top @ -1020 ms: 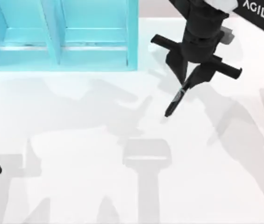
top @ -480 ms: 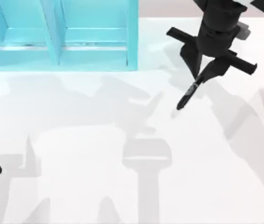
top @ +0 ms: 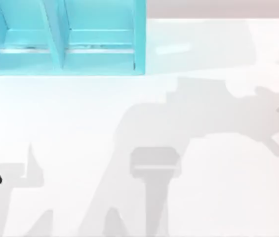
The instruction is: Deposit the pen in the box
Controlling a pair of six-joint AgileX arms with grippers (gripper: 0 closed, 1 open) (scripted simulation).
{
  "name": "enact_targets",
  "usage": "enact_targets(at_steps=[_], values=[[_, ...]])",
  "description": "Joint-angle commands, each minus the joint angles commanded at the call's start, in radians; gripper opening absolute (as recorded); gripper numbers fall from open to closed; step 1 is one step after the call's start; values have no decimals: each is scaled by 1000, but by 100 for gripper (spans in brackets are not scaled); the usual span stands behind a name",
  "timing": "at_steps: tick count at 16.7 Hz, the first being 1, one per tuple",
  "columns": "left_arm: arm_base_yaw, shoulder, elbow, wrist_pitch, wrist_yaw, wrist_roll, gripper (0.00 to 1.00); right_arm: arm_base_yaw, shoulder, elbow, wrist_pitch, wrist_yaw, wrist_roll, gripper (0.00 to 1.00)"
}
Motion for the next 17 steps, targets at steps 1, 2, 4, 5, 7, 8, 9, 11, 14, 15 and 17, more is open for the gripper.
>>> enact_targets(at_steps=[1,2,4,5,7,8,9,11,14,15,17], values=[[0,0,0,0,0,0,100,-87,-26,-36,4,-4,-8,0],[0,0,0,0,0,0,100,-170,-51,-70,8,-9,-16,0],[0,0,0,0,0,0,100,-320,-102,-132,19,-19,-32,0],[0,0,0,0,0,0,100,-381,-126,-160,25,-24,-39,0],[0,0,0,0,0,0,100,-472,-167,-206,36,-35,-52,0],[0,0,0,0,0,0,100,-501,-182,-222,40,-39,-57,0],[0,0,0,0,0,0,100,-519,-192,-233,42,-43,-60,0],[0,0,0,0,0,0,100,-527,-196,-238,44,-44,-62,0],[0,0,0,0,0,0,100,-524,-191,-235,42,-42,-61,0],[0,0,0,0,0,0,100,-522,-191,-236,44,-42,-60,0],[0,0,0,0,0,0,100,-493,-193,-251,66,-44,-44,0]])
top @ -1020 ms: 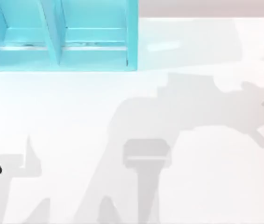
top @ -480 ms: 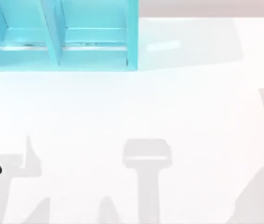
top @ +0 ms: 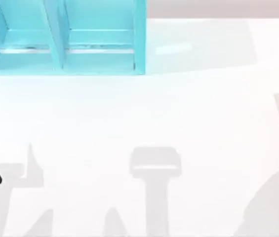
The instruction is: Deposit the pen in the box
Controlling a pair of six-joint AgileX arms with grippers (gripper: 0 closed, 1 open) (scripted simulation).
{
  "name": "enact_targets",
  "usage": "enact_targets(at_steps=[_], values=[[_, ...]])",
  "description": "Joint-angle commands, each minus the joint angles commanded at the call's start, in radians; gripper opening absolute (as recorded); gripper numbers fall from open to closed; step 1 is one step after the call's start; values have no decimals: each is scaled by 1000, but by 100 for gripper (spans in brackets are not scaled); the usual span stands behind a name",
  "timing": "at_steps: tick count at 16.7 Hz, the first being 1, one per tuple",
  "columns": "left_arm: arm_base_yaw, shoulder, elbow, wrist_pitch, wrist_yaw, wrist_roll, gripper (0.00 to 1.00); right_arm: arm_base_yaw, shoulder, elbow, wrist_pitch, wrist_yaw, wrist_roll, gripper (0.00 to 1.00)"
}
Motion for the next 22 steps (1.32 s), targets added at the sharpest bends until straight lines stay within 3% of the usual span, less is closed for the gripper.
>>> enact_targets(at_steps=[8,17,22], values=[[0,0,0,0,0,0,100,83,-10,-202,127,49,79,0],[0,0,0,0,0,0,100,52,-42,-259,218,2,68,0],[0,0,0,0,0,0,100,52,-42,-259,218,2,68,38]])
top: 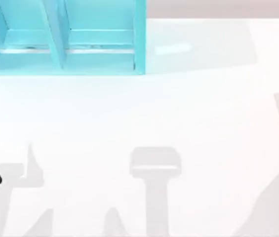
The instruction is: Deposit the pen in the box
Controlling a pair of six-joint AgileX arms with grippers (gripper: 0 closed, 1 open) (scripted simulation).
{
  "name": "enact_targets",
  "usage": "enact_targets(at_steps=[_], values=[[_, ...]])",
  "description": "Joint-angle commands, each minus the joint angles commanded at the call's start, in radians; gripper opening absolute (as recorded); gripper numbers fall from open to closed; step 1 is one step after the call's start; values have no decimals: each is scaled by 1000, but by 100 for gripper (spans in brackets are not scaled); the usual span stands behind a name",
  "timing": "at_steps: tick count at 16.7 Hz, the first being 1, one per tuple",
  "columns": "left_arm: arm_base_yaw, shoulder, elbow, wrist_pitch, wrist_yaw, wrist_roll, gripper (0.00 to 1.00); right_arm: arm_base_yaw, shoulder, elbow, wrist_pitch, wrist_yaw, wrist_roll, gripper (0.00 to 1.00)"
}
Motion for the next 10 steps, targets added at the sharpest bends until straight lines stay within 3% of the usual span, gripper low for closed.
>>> enact_targets(at_steps=[8,10], values=[[0,0,0,0,0,0,100,0,0,0,0,0,0,98],[0,0,0,0,0,0,100,0,0,0,0,0,0,100]])
